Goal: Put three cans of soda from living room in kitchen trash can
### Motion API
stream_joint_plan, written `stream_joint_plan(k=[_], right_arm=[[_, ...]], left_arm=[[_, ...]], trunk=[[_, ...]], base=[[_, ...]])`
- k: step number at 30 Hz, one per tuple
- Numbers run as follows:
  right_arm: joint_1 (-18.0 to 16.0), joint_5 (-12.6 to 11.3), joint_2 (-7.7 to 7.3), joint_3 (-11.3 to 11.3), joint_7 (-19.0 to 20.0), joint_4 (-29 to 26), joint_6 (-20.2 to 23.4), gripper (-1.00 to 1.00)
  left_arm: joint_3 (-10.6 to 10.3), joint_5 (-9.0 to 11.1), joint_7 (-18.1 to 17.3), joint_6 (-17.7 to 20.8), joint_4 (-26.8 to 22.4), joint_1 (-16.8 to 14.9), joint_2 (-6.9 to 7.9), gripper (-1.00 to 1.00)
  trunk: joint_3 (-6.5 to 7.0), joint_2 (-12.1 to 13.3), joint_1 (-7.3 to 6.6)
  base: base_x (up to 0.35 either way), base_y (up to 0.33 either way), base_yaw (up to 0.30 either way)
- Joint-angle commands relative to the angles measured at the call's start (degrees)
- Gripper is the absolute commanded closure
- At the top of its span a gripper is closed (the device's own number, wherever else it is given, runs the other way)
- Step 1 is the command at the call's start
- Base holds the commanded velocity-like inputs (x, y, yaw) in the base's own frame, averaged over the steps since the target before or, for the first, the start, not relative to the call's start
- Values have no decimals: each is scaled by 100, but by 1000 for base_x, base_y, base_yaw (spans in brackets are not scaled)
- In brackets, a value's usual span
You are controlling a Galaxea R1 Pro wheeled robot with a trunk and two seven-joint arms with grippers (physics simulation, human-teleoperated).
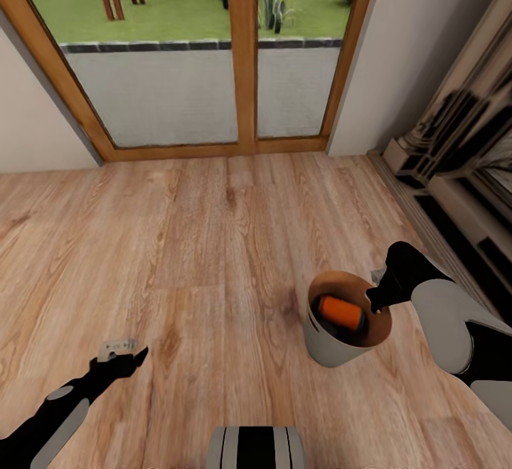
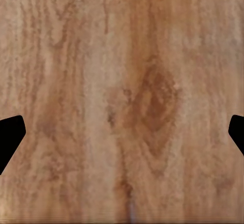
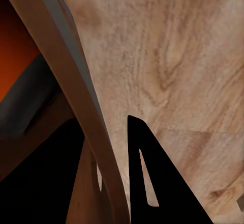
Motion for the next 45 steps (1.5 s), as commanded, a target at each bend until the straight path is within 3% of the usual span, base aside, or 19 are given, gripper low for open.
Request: stream_joint_plan(k=[1, 10, 17, 22, 28, 35, 39, 45], right_arm=[[-3, -93, 0, -13, 25, 3, 48, 100], [-3, -93, 0, -13, 23, -3, 48, 100], [-3, -93, 0, -13, 21, -4, 48, 100], [-3, -93, 10, -13, 20, -4, 48, 100], [-3, -93, 3, -13, 20, 1, 48, 100], [-3, -98, 1, -18, 23, -2, 48, 100], [-3, -97, 2, -21, 20, -4, 48, 100], [-3, -95, 0, -21, 23, 0, 48, 100]], left_arm=[[-26, 0, 1, -1, 3, 0, 0, -100], [-73, 0, 3, -3, 18, 0, -1, -100], [-79, -7, 3, -1, 19, 0, -8, -100], [-103, -9, 3, -7, 19, 0, -9, -100], [-124, -9, 3, -8, 24, -2, -9, -100], [-128, -9, 3, -8, 21, -1, -9, -100], [-130, -9, 3, -7, 27, -1, -17, -100], [-144, -3, 3, -3, 174, -2, -107, -100]], trunk=[[-22, -2, 1], [-22, -2, 1], [-177, -11, 19], [-177, -11, 19], [-310, -19, 35], [-310, -19, 35], [-399, -25, 45], [-399, -25, 45]], base=[[0, 0, 0], [0, 0, 0], [0, 0, 0], [0, 0, 0], [0, 0, 0], [0, 0, 0], [0, 0, 0], [0, 0, 0]])
